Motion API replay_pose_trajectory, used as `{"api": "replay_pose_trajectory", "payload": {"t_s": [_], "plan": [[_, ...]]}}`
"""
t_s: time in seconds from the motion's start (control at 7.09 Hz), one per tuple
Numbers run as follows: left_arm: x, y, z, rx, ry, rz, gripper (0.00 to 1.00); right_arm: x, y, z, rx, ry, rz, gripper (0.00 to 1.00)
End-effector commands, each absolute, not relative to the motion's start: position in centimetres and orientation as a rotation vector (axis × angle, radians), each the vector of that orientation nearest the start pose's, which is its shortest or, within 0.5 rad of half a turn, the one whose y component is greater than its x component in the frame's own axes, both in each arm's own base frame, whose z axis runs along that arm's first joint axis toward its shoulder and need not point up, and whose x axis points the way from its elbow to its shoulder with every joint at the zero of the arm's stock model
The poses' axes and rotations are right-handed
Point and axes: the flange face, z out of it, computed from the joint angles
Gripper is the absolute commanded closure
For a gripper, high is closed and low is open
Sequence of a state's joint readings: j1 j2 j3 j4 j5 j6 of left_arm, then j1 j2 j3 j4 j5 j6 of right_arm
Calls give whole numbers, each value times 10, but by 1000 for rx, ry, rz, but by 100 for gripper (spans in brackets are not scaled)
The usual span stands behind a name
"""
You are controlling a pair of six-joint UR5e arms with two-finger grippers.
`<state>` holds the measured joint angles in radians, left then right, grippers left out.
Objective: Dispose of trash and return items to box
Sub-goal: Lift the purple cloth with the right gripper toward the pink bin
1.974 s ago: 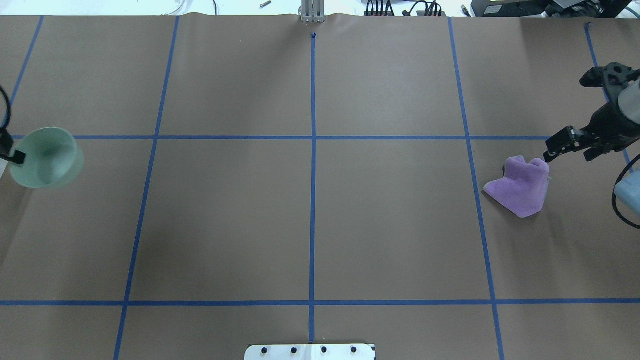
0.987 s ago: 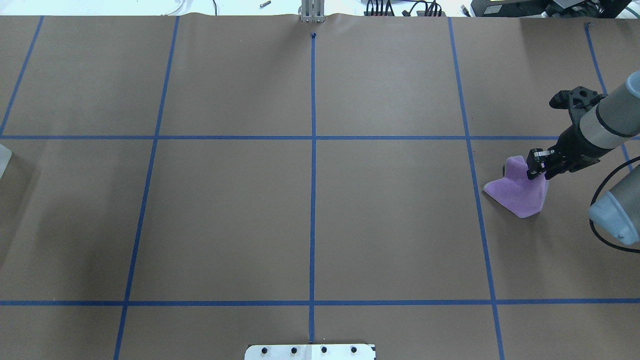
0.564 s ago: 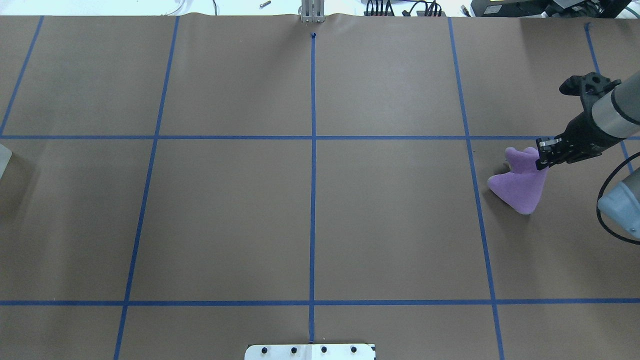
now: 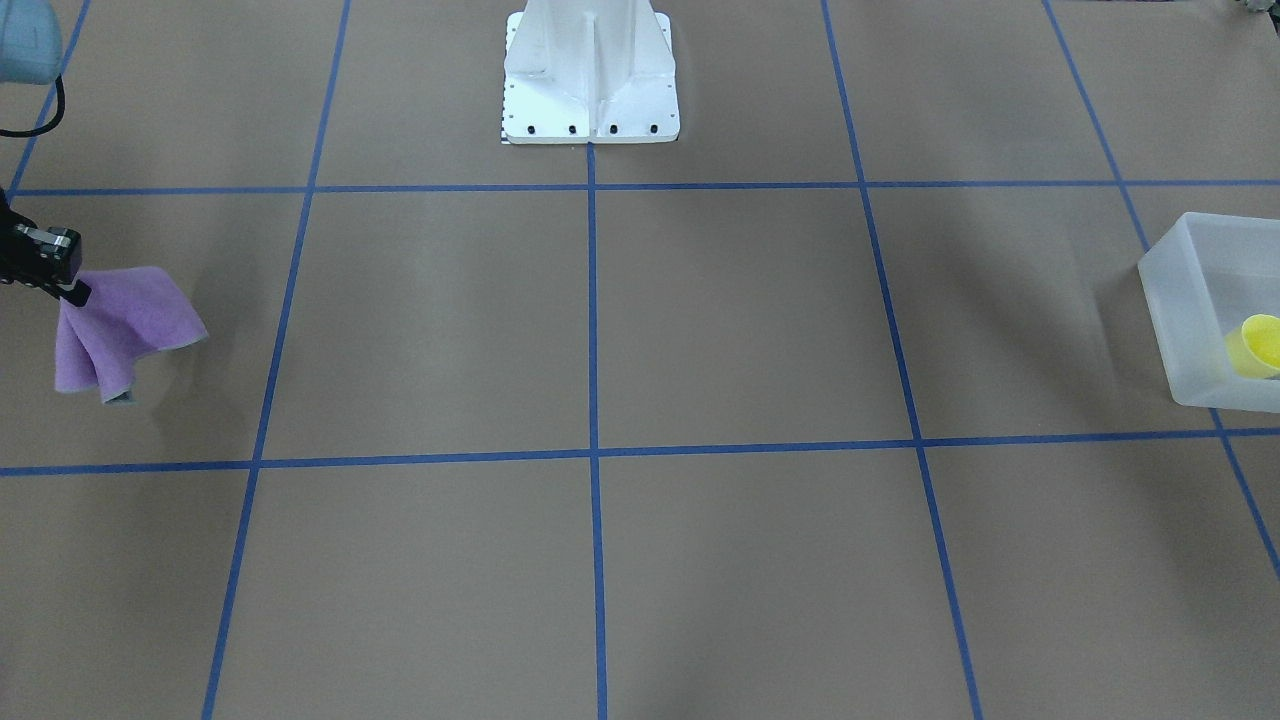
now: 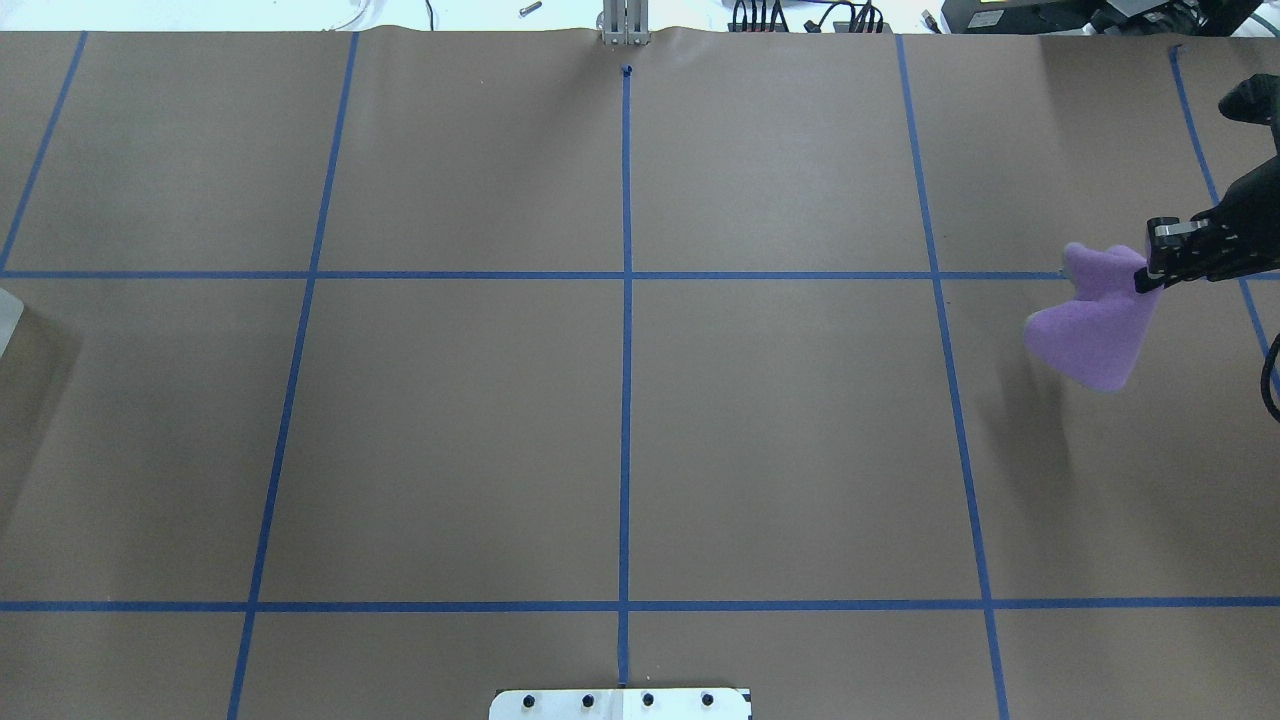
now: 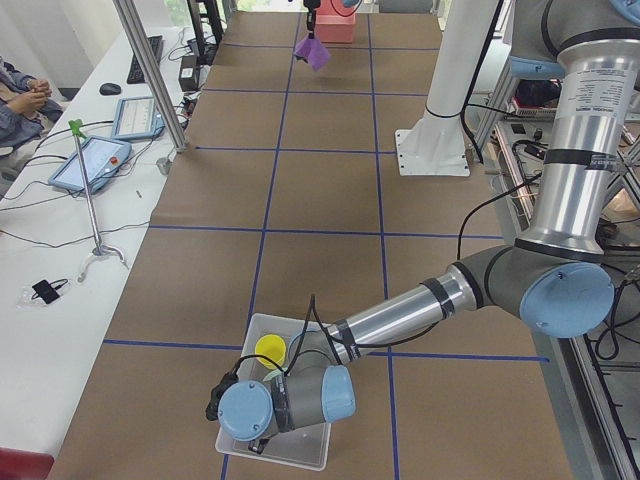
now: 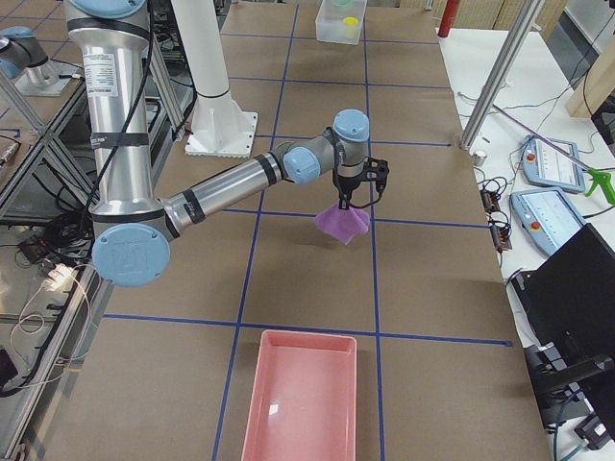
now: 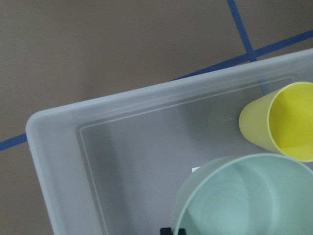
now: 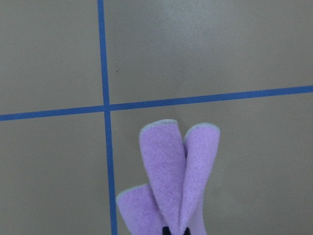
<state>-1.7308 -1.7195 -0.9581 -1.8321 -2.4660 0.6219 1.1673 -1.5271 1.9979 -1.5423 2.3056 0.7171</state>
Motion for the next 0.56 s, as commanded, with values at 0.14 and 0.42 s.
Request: {"api": "replay_pose_trajectory", "payload": {"t_s": [0.14,0.42], "plan": [[-132,-478,874,152,901,309,100,-5,-461,419,51,-765,45,100],[-130,-472,885,157,890,236,100,60,-444,465,17,-723,-29,100]]}}
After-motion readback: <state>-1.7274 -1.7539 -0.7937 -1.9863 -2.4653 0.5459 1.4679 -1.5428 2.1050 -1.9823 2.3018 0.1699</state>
